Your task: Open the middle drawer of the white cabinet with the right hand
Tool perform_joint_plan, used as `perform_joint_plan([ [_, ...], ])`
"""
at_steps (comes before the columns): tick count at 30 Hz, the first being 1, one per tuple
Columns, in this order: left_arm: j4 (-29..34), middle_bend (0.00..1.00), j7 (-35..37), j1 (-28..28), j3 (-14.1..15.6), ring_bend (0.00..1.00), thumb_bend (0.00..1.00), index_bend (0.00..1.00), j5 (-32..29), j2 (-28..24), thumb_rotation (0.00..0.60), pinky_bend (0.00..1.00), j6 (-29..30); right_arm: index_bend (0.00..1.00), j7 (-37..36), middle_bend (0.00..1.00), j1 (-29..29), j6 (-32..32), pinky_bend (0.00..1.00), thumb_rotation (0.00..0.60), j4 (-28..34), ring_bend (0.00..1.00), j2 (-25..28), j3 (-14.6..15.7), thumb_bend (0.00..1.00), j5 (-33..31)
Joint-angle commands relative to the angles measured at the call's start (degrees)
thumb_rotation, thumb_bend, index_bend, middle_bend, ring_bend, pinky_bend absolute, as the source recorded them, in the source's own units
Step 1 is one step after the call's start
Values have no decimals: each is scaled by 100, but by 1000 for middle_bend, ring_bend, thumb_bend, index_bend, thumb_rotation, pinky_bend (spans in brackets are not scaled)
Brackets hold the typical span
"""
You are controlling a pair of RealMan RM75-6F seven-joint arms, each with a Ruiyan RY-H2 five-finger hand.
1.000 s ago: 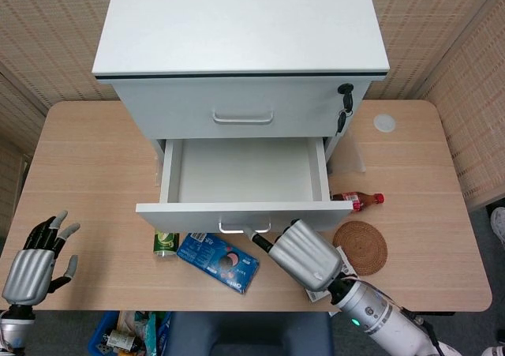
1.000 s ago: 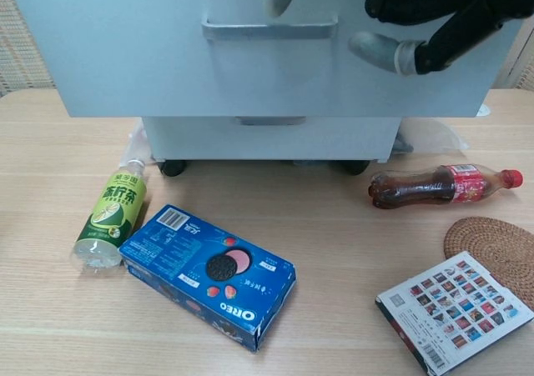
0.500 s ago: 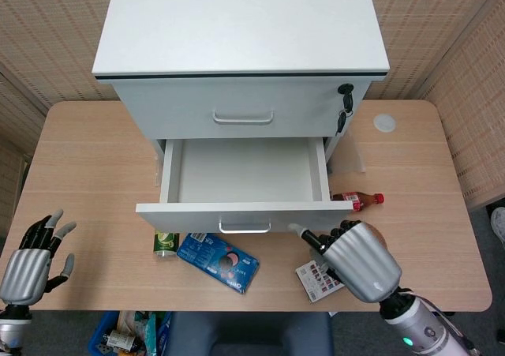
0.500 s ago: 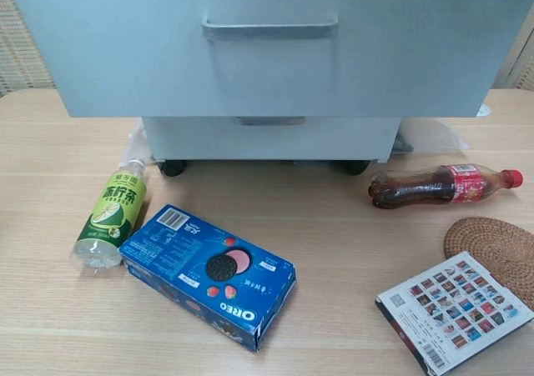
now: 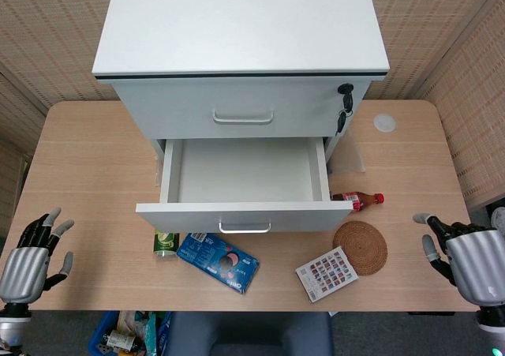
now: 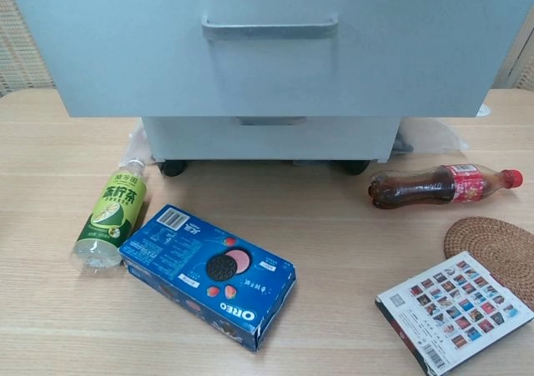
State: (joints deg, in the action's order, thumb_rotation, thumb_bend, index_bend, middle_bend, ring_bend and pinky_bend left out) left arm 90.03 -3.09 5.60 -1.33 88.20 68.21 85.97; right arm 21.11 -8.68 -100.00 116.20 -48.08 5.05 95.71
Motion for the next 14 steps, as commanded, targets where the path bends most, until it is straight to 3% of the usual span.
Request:
perform_joint_plan([
  [1,14,38,-11,2,6,48,474,175,13,-2,600,95,-2,346,-298,613,240,119,750,600,-472,609,-236,-74,446,-522],
  [7,15,38,-23,-17,14,48,474,175,50,30,600,95,49,93,-506,275,324,742,435,600,-1017,255,-453,11,394,-954],
  [10,-4,38,-8,-21,10,48,474,175,52,54,600,95,64,53,-667,194,406,740,344,600,-1300,178,-680,-42,374,-954],
  [14,-12,38,-33,-12,21,48,474,175,63,72,600,95,40,31,-883,162,529,708,303,600,-1594,146,-930,-85,356,-913],
])
